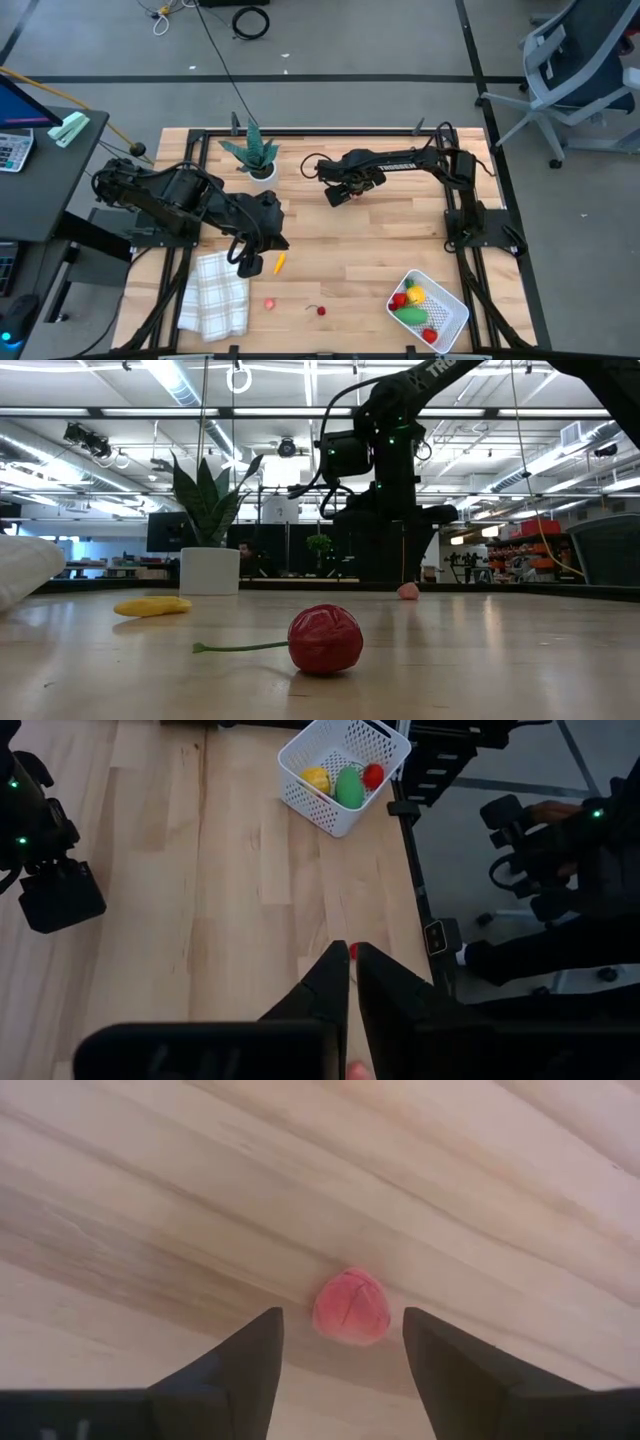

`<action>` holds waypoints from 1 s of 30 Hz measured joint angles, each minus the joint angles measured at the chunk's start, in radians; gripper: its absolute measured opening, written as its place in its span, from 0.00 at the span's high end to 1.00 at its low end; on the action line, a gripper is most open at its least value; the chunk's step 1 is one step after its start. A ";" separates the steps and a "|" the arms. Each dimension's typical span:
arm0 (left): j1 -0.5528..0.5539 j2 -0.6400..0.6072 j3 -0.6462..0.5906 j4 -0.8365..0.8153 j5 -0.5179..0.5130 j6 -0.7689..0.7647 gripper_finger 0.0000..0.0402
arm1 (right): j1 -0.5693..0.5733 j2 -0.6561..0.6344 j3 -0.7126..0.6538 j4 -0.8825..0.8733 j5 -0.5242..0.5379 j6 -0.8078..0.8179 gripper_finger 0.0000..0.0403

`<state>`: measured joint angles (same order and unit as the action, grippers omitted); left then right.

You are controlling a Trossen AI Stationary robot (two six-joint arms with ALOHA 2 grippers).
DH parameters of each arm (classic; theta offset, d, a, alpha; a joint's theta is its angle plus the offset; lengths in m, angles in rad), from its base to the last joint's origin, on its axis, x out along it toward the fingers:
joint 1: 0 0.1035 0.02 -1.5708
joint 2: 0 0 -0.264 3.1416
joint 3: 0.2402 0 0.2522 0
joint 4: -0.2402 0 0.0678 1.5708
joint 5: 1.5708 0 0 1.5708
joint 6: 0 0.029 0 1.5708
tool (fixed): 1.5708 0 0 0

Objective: Pick and placing Produce into tupperware
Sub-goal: Put the top pink peach into the white bin

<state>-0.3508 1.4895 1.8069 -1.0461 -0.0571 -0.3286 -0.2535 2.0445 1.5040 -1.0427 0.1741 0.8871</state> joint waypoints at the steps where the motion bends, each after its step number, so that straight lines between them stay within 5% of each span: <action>1: 0.000 0.000 0.000 0.000 0.000 0.000 0.92 | 0.000 0.000 0.000 0.000 0.000 0.000 0.47; 30: 0.000 0.000 0.000 0.001 0.000 -0.019 0.95 | 0.000 0.001 -0.103 0.132 0.008 0.025 0.47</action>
<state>-0.3508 1.4899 1.8069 -1.0447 -0.0574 -0.3477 -0.2531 2.0457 1.4014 -0.9107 0.1822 0.9122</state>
